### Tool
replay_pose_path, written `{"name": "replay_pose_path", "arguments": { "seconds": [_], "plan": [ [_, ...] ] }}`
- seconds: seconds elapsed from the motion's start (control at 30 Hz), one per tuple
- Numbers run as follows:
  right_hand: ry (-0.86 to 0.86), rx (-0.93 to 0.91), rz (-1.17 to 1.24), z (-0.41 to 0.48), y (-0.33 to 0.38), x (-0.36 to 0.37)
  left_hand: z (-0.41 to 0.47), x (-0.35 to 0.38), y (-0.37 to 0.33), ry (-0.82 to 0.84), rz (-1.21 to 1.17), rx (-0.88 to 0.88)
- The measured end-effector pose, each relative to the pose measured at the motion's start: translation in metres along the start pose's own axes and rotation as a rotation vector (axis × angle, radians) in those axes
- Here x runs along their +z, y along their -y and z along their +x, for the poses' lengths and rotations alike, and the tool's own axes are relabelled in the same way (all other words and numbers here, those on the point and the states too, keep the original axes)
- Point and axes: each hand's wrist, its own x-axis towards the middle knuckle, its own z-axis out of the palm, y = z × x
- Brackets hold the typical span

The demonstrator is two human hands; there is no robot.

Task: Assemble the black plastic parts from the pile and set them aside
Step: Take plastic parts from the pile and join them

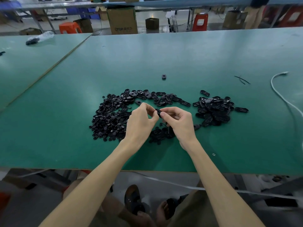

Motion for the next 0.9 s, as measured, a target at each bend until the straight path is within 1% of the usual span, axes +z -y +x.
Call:
{"name": "replay_pose_path", "arguments": {
  "seconds": [0.1, 0.23, 0.3, 0.43, 0.57, 0.67, 0.77, 0.9],
  "plan": [
    [0.003, -0.001, 0.010, 0.000, -0.001, 0.000, 0.000, -0.001, 0.001, 0.005, -0.023, 0.011],
    [0.001, -0.003, 0.021, 0.000, 0.000, 0.000, 0.005, -0.005, 0.003, 0.081, -0.185, 0.007],
    [0.001, -0.001, 0.026, -0.001, 0.000, 0.000, 0.007, -0.006, 0.003, 0.108, -0.228, 0.007],
    [0.004, 0.000, 0.029, -0.001, 0.001, 0.000, 0.011, -0.009, 0.007, 0.133, -0.243, 0.023],
    [0.014, -0.001, 0.023, -0.001, 0.000, 0.001, 0.016, -0.013, 0.014, 0.138, -0.194, 0.035],
    [0.021, -0.003, 0.029, -0.001, 0.000, 0.002, 0.019, -0.019, 0.013, 0.183, -0.197, 0.057],
    [0.034, -0.017, 0.032, 0.000, 0.001, 0.002, 0.023, -0.022, 0.010, 0.278, -0.336, 0.021],
    [0.025, -0.044, 0.027, -0.001, 0.002, 0.002, 0.022, -0.024, 0.009, 0.376, -0.565, -0.097]
  ]
}}
